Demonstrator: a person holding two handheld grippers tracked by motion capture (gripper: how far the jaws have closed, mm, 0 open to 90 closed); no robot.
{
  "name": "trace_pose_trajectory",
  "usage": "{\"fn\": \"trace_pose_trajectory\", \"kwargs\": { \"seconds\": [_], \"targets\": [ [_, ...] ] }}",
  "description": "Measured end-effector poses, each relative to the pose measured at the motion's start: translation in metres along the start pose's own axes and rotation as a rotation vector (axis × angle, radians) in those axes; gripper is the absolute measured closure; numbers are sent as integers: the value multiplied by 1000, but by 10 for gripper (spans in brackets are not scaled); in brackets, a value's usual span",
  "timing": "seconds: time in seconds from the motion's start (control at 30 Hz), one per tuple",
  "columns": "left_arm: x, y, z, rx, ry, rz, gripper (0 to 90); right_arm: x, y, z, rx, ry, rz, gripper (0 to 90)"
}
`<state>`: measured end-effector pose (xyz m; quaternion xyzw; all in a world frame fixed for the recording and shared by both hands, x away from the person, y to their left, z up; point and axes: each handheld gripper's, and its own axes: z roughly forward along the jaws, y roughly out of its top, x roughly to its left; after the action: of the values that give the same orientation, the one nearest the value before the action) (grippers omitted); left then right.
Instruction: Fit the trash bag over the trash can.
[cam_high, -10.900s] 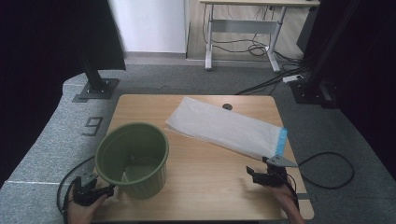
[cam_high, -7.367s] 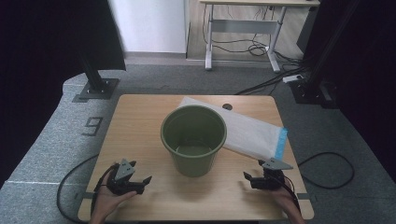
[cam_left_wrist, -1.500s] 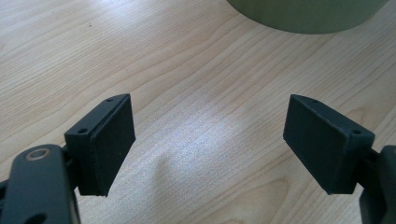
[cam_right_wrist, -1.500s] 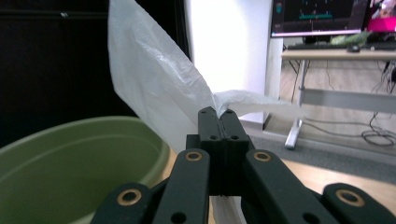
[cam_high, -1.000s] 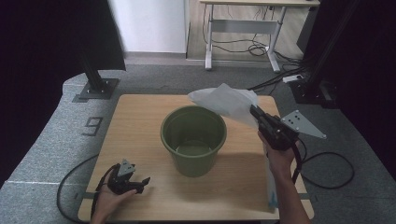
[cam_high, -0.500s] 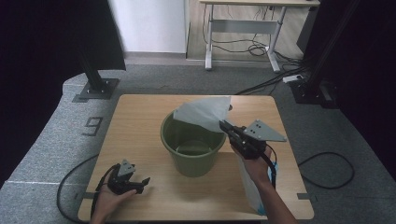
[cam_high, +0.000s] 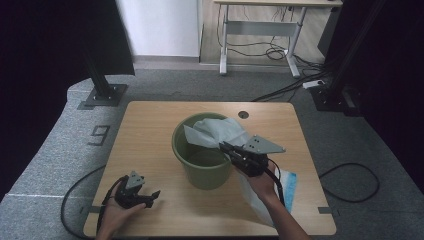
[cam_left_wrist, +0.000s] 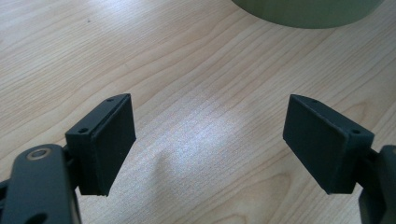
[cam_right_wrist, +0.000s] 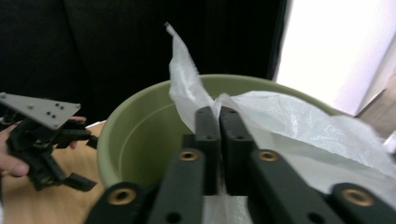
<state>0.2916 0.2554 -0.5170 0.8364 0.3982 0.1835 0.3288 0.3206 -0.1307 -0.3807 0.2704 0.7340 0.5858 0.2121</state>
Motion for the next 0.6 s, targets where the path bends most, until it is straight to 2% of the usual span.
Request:
{"fn": "trace_pose_trajectory", "kwargs": {
  "seconds": [0.03,0.13,0.17,0.27,0.3,0.33,0.47,0.6],
  "targets": [
    [0,0,0,0,0,0,172,0,0,0,0,0,0,832],
    [0,0,1,3,0,1,172,0,-4,1,9,9,6,738],
    [0,0,1,3,0,1,172,0,-4,1,9,9,6,738],
    [-1,0,2,5,-5,0,171,2,-7,-3,6,-2,23,579],
    [-1,0,2,5,-5,0,172,2,-7,-3,6,-2,23,579],
    [-2,0,3,11,-8,4,171,5,-8,-8,1,3,31,524],
    [-2,0,3,10,-9,4,171,9,-10,-16,-11,-9,14,484],
    [-1,0,2,4,-4,-1,171,12,-18,-37,-45,-6,4,448]
  ]
}}
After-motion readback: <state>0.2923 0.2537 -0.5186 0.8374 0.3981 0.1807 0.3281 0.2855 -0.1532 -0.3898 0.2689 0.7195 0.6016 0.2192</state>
